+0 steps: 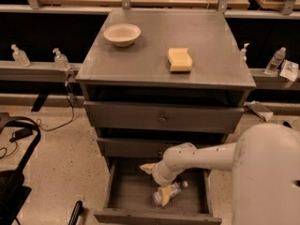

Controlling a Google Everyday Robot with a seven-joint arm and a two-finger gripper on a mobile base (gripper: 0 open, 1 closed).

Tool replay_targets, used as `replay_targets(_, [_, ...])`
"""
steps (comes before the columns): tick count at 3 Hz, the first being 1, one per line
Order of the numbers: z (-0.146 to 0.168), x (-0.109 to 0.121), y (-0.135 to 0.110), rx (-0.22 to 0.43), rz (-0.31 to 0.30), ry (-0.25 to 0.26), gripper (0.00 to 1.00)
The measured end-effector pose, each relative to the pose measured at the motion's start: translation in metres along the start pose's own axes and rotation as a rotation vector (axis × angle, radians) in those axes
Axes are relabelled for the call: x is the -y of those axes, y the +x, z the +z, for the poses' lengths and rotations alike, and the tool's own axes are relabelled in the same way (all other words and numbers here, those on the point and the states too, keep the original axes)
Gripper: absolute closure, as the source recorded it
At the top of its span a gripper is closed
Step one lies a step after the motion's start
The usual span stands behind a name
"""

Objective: Pick blue plastic bottle from bottom drawer and place on counter

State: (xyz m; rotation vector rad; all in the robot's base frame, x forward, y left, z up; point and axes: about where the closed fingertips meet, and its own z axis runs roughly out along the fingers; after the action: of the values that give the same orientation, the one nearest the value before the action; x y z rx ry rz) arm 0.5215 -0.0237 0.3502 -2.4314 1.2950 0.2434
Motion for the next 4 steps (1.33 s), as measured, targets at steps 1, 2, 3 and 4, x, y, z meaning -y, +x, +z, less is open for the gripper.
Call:
replay_targets(1, [0.049, -0.005, 0.031, -0.003, 0.026, -0.018, 0.0])
replay_targets(2, [0.119, -0.014, 0.069, 0.011, 0.024, 0.007, 0.0])
replay_targets(3, [0.148, -0.019, 0.088, 0.007, 0.012, 0.018, 0.0])
replay_targets(4, [0.167, -0.032, 0.111, 0.003, 0.037, 0.003, 0.0])
